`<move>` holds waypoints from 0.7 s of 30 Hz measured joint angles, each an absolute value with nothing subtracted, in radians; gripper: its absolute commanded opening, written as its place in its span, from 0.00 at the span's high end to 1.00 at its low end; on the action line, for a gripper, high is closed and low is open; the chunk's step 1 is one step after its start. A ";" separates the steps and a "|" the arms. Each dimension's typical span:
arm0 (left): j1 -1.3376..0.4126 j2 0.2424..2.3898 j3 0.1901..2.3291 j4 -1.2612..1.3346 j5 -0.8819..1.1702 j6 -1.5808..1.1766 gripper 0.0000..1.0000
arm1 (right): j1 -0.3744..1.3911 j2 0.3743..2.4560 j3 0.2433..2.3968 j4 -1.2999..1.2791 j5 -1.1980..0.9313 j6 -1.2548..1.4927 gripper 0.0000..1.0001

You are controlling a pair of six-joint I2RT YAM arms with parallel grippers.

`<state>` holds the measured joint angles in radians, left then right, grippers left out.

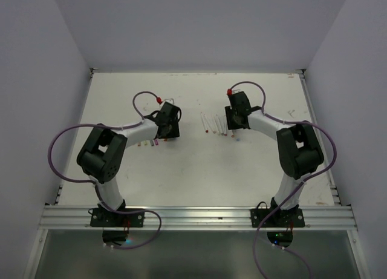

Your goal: Open the pen caps

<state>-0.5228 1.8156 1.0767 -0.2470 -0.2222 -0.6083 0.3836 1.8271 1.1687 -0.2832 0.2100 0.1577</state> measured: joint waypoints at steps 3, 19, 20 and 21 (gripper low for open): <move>-0.523 1.771 1.069 -0.272 -0.220 -0.609 0.47 | 0.384 1.810 1.169 -0.293 0.213 0.160 0.52; -0.722 1.412 1.090 -0.261 -0.175 -0.656 0.34 | 0.140 1.448 1.061 -0.380 0.387 0.175 0.05; -0.739 1.401 1.082 -0.255 -0.159 -0.659 0.34 | 0.136 1.444 1.047 -0.381 0.401 0.158 0.05; -0.749 1.394 1.077 -0.253 -0.145 -0.660 0.34 | 0.130 1.436 1.027 -0.374 0.409 0.133 0.05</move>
<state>-0.7494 1.3941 1.0767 -0.2531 -0.1448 -0.6601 0.1299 1.4357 1.0267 -0.3737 0.4088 0.1333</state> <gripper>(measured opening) 0.654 0.946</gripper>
